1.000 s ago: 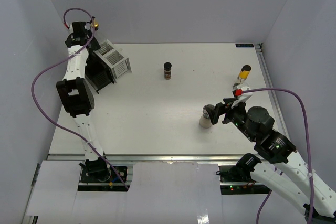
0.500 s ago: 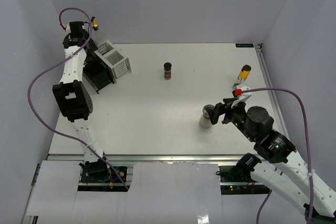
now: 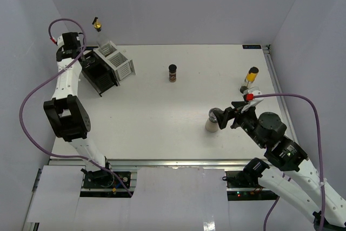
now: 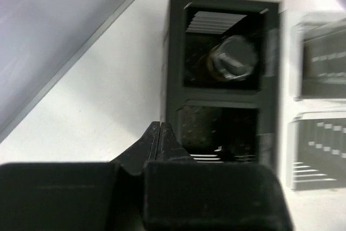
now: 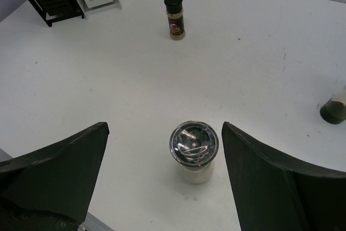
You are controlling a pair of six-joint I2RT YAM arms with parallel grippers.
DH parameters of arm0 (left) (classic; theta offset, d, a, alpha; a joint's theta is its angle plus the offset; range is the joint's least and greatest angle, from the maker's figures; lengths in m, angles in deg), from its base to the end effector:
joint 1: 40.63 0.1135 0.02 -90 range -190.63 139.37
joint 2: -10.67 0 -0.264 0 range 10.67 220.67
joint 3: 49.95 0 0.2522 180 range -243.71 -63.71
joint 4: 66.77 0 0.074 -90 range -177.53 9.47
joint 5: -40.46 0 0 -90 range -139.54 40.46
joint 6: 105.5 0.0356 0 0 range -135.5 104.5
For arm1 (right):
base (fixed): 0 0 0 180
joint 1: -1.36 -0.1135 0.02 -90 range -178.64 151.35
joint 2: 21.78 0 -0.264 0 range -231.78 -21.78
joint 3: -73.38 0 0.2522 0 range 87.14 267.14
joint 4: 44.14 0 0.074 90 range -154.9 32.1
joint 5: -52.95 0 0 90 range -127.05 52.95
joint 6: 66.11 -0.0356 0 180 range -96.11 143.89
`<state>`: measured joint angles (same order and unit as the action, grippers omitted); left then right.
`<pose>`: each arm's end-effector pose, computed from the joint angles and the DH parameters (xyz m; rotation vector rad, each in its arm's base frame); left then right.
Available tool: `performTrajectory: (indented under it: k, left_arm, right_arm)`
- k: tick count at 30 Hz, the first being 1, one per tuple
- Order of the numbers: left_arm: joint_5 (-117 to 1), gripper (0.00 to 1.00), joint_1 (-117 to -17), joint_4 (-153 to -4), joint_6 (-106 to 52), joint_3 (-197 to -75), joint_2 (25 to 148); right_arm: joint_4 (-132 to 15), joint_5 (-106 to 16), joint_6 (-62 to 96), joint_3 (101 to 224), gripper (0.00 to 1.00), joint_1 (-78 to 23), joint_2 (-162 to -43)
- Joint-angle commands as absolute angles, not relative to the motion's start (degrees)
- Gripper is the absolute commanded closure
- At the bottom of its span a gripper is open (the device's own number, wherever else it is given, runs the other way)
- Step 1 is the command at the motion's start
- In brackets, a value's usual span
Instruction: Organize the condiment bottles
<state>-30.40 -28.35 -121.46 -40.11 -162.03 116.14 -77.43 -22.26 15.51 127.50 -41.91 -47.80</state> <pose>0.4009 0.0992 0.3169 -0.8934 2.1956 0.2992 0.0887 0.0710 0.3383 -0.3114 1.6505 0.4687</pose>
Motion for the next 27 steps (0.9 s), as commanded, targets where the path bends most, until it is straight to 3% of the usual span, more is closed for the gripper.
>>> performTrajectory:
  k: [1, 27]
  left_arm:
    - [-34.4, 1.0, -28.5, -119.3, -41.4, -159.7, 114.6]
    - [-39.2, 1.0, -30.6, -117.3, -44.8, -153.9, 115.2]
  right_arm:
    - [-75.6, -22.5, 15.7, 127.0, 0.09, -42.2, -46.5]
    - [-75.6, -22.2, 15.4, 126.7, 0.09, -42.3, -45.9]
